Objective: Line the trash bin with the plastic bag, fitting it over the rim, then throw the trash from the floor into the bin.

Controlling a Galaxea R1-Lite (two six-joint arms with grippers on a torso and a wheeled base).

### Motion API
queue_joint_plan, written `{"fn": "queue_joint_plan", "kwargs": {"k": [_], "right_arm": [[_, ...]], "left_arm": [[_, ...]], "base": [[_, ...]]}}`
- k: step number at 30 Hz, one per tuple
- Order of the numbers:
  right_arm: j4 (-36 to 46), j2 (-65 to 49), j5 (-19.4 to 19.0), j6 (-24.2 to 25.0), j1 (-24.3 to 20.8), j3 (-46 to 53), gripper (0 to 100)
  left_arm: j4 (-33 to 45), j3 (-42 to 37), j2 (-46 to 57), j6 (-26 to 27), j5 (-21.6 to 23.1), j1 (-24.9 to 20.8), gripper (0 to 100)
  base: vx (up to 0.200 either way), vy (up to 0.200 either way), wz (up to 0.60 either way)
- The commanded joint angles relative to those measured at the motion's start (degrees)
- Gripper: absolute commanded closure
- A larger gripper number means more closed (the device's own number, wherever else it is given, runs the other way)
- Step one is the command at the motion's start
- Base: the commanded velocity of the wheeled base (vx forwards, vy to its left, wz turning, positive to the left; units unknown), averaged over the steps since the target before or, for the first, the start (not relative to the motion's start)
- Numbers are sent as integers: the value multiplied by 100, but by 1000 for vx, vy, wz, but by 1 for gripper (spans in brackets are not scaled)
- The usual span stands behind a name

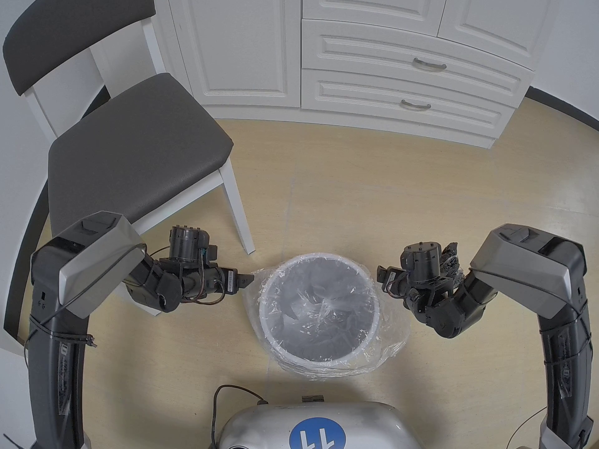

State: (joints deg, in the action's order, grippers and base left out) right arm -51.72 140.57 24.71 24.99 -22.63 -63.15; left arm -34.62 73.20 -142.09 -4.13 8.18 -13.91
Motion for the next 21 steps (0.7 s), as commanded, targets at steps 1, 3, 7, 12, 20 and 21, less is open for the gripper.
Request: {"fn": "queue_joint_plan", "kwargs": {"k": [1,3,7,12,20,21], "right_arm": [[75,-1032,-1,-337,-93,646,0],[66,-1190,-1,-565,-93,857,0],[75,-1445,-1,-1084,-84,1375,0],[84,-1348,-28,-1365,21,1542,0],[40,-970,-327,-1506,241,1560,0],[40,-935,-327,-1506,267,1542,0]], "left_arm": [[201,-395,780,35,52,73,0],[245,-491,876,62,61,55,0],[237,-896,894,413,61,-15,0],[157,-1177,850,528,78,-94,0],[-124,-1318,358,475,562,-261,0],[-203,-1274,252,466,553,-261,0]], "base": [[0,0,0],[0,0,0],[0,0,0],[0,0,0],[0,0,0],[0,0,0]]}}
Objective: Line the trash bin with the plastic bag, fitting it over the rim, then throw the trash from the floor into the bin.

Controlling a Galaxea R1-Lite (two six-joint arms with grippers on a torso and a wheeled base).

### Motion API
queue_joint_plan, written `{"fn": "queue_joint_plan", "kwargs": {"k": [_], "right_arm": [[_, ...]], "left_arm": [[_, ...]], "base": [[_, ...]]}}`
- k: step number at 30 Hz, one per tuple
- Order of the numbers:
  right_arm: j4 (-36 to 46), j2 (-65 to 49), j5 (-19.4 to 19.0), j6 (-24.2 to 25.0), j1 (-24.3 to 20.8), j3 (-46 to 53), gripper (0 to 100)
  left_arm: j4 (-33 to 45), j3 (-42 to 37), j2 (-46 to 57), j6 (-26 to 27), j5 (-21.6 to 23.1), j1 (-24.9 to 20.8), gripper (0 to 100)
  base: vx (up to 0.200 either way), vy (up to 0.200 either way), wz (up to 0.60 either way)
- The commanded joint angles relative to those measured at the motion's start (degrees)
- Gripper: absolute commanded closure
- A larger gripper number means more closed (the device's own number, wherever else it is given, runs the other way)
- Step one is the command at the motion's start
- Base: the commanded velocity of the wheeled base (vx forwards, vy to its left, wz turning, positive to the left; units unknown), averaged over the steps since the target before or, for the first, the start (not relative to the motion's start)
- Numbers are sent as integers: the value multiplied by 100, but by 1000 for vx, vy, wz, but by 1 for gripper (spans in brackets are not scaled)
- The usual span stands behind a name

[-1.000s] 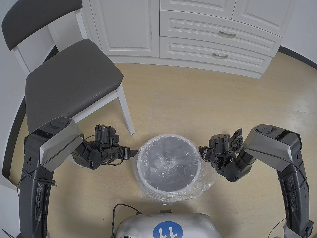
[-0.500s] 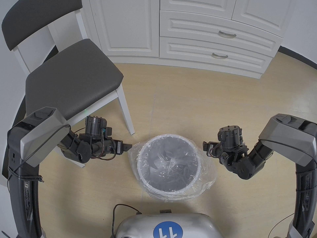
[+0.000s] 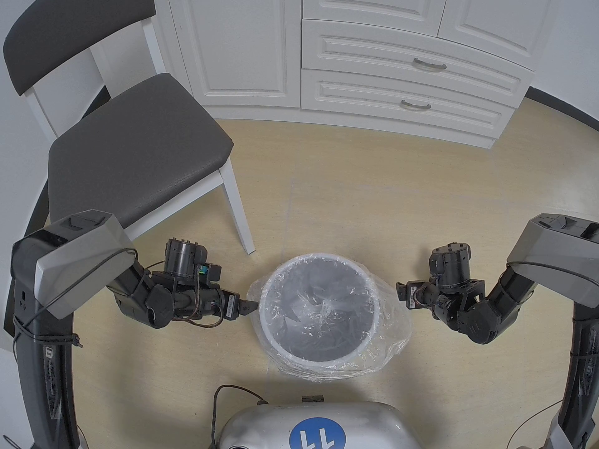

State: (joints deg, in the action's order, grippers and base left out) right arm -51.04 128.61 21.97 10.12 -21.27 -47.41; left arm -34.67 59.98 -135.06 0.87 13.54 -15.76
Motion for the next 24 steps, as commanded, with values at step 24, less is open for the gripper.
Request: {"fn": "queue_joint_plan", "kwargs": {"k": [24], "right_arm": [[-108,1518,-659,772,-149,-700,0]], "left_arm": [[-304,629,-1022,-69,-370,56,0]], "base": [[0,0,0]]}}
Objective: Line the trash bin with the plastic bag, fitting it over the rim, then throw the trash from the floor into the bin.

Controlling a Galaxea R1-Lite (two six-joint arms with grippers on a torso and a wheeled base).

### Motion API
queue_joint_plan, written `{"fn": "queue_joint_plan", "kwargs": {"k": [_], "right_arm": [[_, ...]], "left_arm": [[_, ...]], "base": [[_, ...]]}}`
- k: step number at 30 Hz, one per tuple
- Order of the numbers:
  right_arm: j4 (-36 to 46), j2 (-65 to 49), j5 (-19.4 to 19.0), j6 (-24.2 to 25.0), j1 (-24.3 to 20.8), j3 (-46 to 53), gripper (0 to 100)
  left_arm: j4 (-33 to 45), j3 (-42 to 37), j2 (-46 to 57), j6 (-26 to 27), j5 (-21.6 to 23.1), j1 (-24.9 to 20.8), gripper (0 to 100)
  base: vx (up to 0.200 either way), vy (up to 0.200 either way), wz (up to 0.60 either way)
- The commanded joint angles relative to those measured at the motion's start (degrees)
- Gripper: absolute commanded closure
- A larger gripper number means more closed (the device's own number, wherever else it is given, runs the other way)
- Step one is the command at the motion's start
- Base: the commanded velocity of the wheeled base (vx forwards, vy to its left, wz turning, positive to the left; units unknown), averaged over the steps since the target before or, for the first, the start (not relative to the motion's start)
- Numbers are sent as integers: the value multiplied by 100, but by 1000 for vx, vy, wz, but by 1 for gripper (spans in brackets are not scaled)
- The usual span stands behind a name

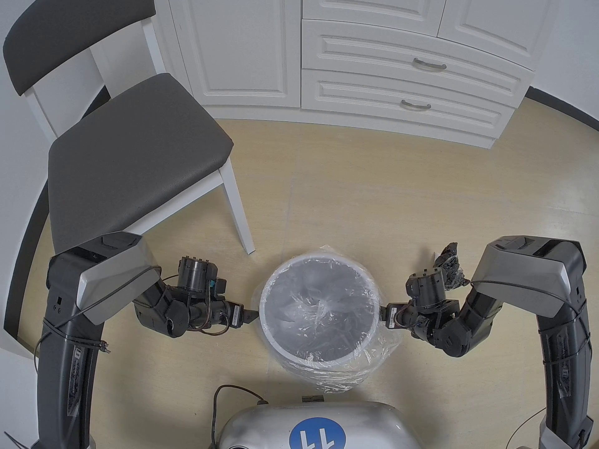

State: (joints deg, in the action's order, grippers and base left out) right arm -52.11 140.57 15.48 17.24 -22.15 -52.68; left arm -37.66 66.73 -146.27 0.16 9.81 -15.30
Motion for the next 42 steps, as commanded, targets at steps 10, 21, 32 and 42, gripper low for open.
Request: {"fn": "queue_joint_plan", "kwargs": {"k": [10,21,32,42], "right_arm": [[1063,480,34,69,-53,-753,0],[1880,454,359,192,-79,-1157,0],[1854,-759,421,-300,-79,-103,0],[1828,-618,350,-687,-474,319,0]], "left_arm": [[-5,-389,679,-16,47,9,0],[-31,-635,1048,19,47,1,0],[57,-1118,1910,388,56,141,0],[22,-1505,2428,626,65,89,0]], "base": [[0,0,0],[0,0,0],[0,0,0],[0,0,0]]}}
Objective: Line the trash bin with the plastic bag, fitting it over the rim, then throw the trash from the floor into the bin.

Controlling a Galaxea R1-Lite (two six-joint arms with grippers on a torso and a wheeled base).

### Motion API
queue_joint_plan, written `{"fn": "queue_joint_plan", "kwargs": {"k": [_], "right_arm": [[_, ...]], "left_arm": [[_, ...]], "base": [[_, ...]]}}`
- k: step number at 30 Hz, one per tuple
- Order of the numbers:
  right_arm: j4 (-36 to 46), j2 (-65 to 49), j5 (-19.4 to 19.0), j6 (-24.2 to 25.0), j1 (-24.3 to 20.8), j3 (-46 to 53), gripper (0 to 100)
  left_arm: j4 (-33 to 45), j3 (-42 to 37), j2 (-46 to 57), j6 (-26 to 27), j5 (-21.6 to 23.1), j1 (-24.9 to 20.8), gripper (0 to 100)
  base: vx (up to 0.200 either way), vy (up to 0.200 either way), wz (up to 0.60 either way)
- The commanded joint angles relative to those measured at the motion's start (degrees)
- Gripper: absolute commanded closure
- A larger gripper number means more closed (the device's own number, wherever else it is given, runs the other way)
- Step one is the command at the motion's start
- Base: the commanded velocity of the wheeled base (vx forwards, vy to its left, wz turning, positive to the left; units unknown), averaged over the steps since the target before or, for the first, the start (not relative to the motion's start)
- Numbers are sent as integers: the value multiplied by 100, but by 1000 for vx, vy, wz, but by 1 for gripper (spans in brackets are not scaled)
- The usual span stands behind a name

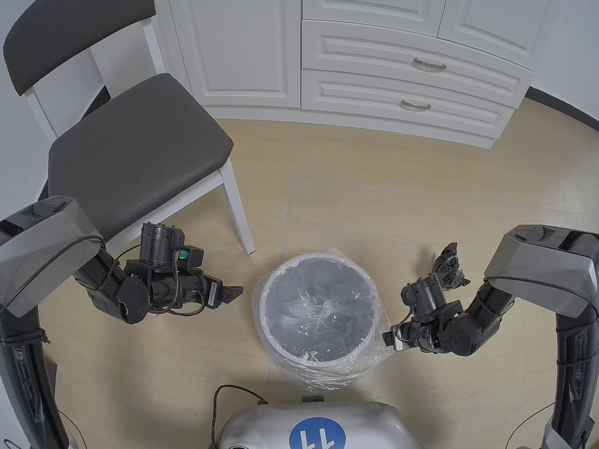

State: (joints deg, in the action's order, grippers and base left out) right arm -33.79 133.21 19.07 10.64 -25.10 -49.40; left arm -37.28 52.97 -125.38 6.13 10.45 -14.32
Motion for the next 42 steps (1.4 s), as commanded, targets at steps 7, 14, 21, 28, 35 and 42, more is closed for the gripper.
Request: {"fn": "queue_joint_plan", "kwargs": {"k": [7,14,21,28,35,42], "right_arm": [[13,707,-17,96,-294,-413,0],[-13,962,-17,1001,-382,-1098,0],[-356,1129,-8,1520,-382,-1529,0],[-910,1366,45,1546,-355,-1661,0],[-919,1436,80,1731,-250,-1951,0],[-725,1445,203,1739,-144,-1960,0]], "left_arm": [[-60,-146,427,20,1,-9,0],[-78,-138,435,11,1,-18,0],[-104,-138,435,2,1,-35,0],[-113,-155,418,-33,-8,-185,0],[-113,-155,427,-42,-25,-255,0],[-368,-261,418,-51,-34,-281,0]], "base": [[0,0,0],[0,0,0],[0,0,0],[0,0,0],[0,0,0],[0,0,0]]}}
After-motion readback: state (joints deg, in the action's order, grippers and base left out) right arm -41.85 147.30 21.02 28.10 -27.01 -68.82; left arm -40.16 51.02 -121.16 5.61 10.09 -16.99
